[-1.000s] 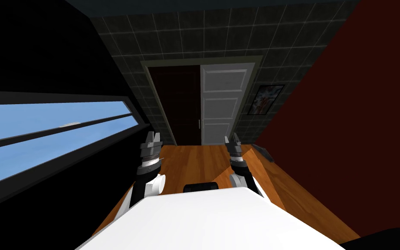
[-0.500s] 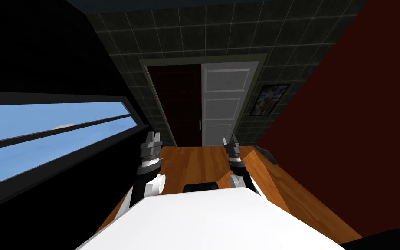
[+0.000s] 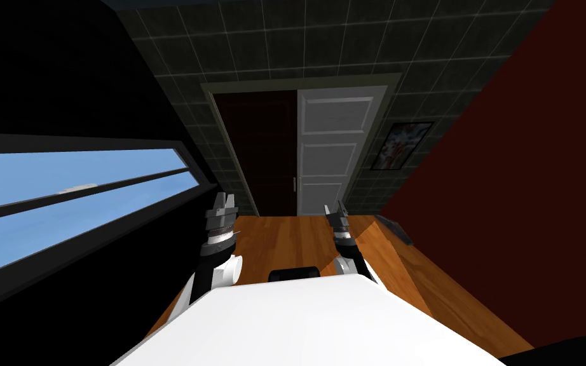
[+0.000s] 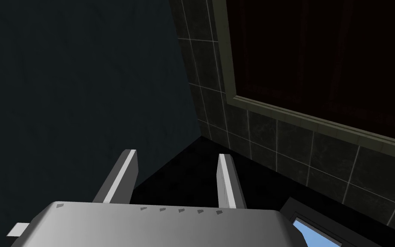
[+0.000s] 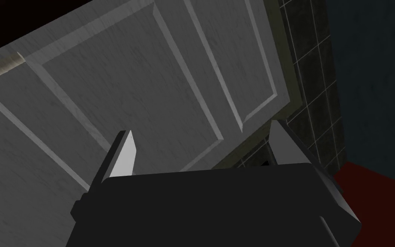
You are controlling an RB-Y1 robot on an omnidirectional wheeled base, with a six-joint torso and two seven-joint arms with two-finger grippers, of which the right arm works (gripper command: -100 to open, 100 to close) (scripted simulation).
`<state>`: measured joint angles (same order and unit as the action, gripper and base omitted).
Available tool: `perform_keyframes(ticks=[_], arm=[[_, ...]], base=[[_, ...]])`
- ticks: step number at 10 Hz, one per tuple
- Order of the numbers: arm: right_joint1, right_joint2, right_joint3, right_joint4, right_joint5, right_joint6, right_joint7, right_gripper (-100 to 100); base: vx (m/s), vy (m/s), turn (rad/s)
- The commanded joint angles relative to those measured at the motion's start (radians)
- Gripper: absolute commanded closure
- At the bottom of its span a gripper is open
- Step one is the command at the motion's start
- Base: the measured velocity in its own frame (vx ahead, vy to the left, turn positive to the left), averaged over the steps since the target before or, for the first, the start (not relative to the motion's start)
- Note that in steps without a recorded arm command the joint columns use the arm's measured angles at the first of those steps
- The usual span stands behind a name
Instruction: Pull the door open
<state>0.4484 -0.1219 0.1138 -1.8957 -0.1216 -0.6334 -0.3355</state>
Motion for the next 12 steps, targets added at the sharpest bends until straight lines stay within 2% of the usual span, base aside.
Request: perform_keyframes(ticks=[1,12], arm=[[-0.009,-0.009,0.002,0.032,-0.013,-0.007,-0.042,-100],[-0.062,-0.059,0.035,0.247,-0.1,-0.051,-0.312,-100]], base=[[0.104,0.042,0.008],[0.1,0.034,0.007]])
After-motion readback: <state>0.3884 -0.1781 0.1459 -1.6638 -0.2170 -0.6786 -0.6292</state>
